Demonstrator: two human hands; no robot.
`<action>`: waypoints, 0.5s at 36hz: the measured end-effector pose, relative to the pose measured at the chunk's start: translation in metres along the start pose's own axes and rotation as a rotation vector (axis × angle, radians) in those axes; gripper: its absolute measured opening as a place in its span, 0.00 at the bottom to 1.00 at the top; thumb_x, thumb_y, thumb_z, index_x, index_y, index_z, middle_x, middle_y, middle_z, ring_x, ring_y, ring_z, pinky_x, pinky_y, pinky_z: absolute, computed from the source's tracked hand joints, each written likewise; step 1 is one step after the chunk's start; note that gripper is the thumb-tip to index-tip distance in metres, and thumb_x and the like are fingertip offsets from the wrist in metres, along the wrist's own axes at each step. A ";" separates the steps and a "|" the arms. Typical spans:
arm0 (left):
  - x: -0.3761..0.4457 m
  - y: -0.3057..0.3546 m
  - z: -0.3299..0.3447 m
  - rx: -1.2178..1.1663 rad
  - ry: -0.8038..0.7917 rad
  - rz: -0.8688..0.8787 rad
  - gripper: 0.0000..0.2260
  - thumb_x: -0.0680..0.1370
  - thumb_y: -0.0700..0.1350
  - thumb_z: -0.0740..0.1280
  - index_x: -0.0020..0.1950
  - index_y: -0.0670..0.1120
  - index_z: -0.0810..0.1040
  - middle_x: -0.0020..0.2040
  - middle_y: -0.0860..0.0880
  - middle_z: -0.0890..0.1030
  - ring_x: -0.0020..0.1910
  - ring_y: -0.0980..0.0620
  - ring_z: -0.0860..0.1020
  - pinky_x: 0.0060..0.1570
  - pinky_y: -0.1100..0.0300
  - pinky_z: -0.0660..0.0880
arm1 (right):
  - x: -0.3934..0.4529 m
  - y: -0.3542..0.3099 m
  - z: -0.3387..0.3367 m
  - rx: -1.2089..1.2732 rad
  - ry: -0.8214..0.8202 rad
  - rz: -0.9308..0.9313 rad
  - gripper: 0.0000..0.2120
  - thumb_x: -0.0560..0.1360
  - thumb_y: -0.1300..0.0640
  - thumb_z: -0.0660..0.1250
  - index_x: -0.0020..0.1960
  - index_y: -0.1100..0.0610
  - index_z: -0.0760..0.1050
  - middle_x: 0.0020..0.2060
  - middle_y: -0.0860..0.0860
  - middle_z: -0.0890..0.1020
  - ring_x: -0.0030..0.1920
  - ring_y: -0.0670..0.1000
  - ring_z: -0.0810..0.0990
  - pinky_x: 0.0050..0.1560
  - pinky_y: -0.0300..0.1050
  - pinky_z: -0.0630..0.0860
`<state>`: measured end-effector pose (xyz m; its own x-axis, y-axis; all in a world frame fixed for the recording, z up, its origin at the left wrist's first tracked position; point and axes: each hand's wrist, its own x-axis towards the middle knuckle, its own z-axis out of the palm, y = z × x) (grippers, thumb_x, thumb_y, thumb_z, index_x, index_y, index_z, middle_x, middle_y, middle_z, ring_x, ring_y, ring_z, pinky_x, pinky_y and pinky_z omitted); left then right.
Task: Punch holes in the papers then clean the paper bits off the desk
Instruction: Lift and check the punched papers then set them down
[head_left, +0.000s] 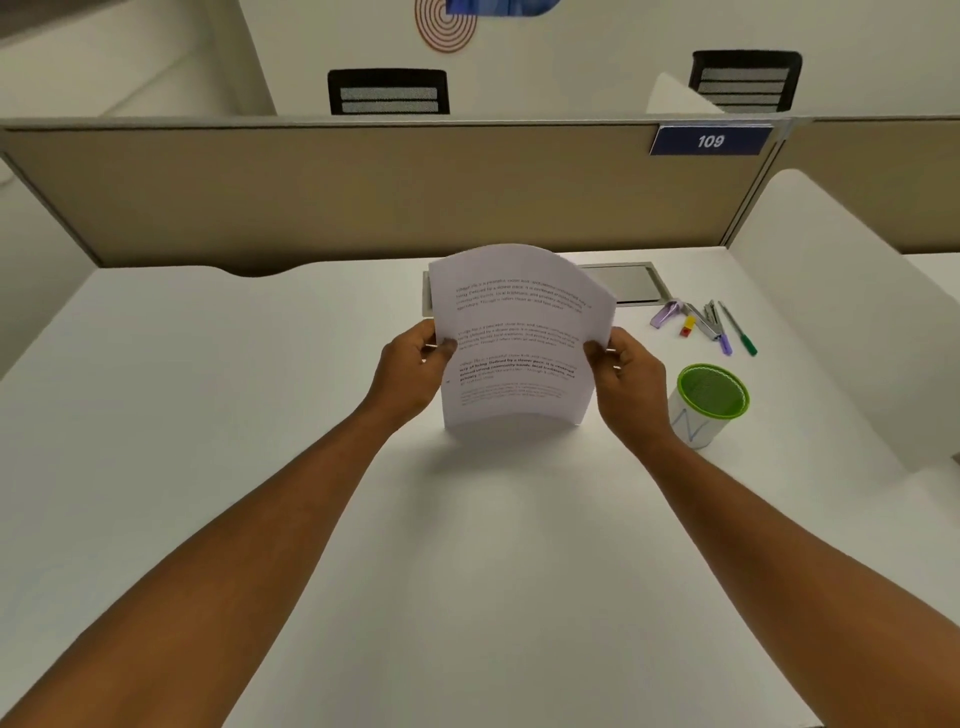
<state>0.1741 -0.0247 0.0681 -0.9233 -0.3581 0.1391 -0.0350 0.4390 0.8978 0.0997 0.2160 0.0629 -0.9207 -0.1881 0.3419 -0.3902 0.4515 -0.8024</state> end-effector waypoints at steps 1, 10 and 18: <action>-0.001 -0.001 0.000 0.024 -0.001 -0.007 0.11 0.82 0.47 0.61 0.63 0.50 0.76 0.54 0.51 0.81 0.51 0.51 0.80 0.44 0.66 0.76 | 0.000 0.000 0.000 -0.007 -0.001 -0.007 0.11 0.81 0.54 0.61 0.57 0.56 0.78 0.49 0.52 0.84 0.46 0.49 0.81 0.40 0.31 0.74; -0.003 0.014 -0.012 -0.022 0.098 0.020 0.06 0.82 0.47 0.62 0.56 0.57 0.76 0.48 0.62 0.80 0.46 0.58 0.80 0.37 0.75 0.73 | 0.010 -0.013 -0.009 0.023 0.069 -0.068 0.10 0.81 0.56 0.61 0.57 0.57 0.79 0.46 0.50 0.83 0.44 0.46 0.81 0.40 0.23 0.73; -0.009 0.000 -0.005 0.062 -0.004 -0.125 0.12 0.82 0.45 0.62 0.64 0.47 0.77 0.57 0.49 0.81 0.53 0.49 0.79 0.52 0.58 0.77 | 0.004 -0.004 -0.001 -0.078 -0.004 -0.064 0.10 0.81 0.56 0.62 0.58 0.57 0.79 0.48 0.54 0.84 0.44 0.50 0.79 0.42 0.34 0.75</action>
<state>0.1844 -0.0255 0.0685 -0.9117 -0.4101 0.0257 -0.1737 0.4414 0.8803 0.0972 0.2138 0.0679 -0.8939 -0.2219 0.3894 -0.4470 0.5050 -0.7384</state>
